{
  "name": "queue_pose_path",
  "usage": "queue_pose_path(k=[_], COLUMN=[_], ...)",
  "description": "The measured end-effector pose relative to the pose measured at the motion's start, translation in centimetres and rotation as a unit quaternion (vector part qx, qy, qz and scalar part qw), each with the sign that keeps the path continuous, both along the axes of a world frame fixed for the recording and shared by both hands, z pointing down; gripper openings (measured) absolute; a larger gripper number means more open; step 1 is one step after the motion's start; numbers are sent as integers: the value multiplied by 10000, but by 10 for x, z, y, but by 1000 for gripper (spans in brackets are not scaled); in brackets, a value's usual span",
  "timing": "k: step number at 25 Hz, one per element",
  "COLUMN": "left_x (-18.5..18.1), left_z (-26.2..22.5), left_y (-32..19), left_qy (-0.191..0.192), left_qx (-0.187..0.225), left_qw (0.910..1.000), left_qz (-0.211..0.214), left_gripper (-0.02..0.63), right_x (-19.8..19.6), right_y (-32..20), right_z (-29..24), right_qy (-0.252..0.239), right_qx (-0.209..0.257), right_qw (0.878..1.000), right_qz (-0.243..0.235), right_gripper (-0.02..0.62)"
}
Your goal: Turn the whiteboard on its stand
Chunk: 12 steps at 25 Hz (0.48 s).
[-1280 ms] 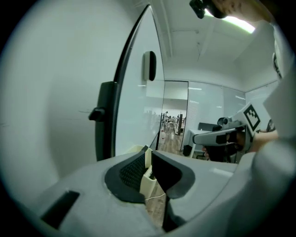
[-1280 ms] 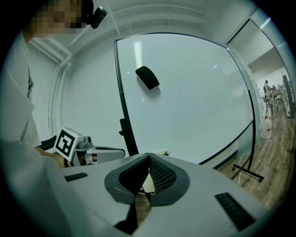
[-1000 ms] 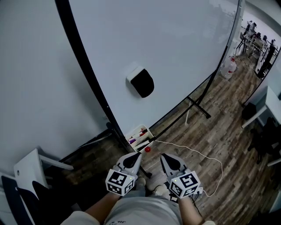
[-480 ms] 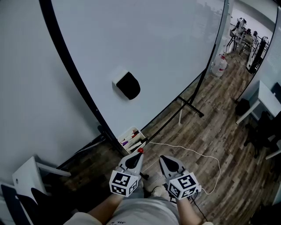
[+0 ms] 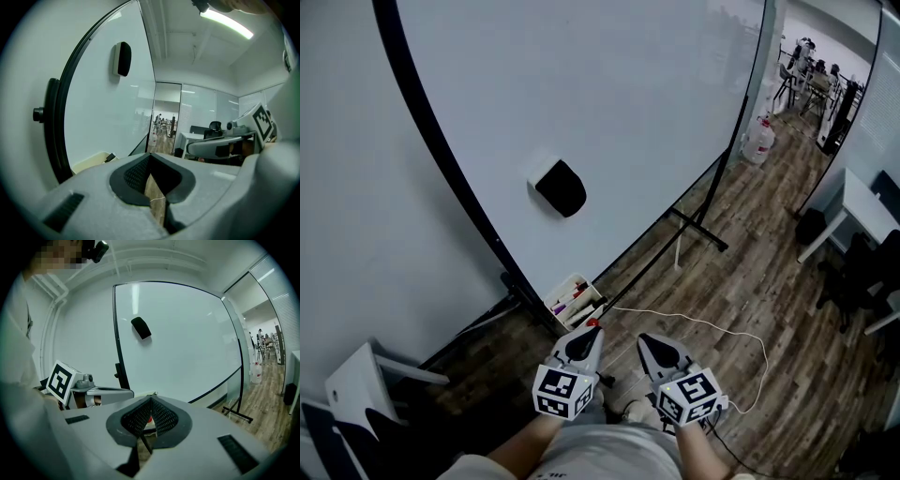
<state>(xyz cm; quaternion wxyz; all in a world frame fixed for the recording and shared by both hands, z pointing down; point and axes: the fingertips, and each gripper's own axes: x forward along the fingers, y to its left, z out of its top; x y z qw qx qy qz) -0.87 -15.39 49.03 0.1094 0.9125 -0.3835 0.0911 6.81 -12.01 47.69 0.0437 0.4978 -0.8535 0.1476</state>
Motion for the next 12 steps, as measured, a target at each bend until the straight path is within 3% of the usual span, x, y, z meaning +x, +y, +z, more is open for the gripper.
queue_pose_path(k=[12], left_x=[7], left_z=[0], left_y=[-1], left_qy=[-11], left_qx=[-6], left_qw=[10000], left_qz=[93], left_gripper=[11], right_x=[3], right_y=[0], right_z=[1], right_qy=[-9], right_qx=[-9], right_qw=[10000], right_qz=[19], right_gripper=[6])
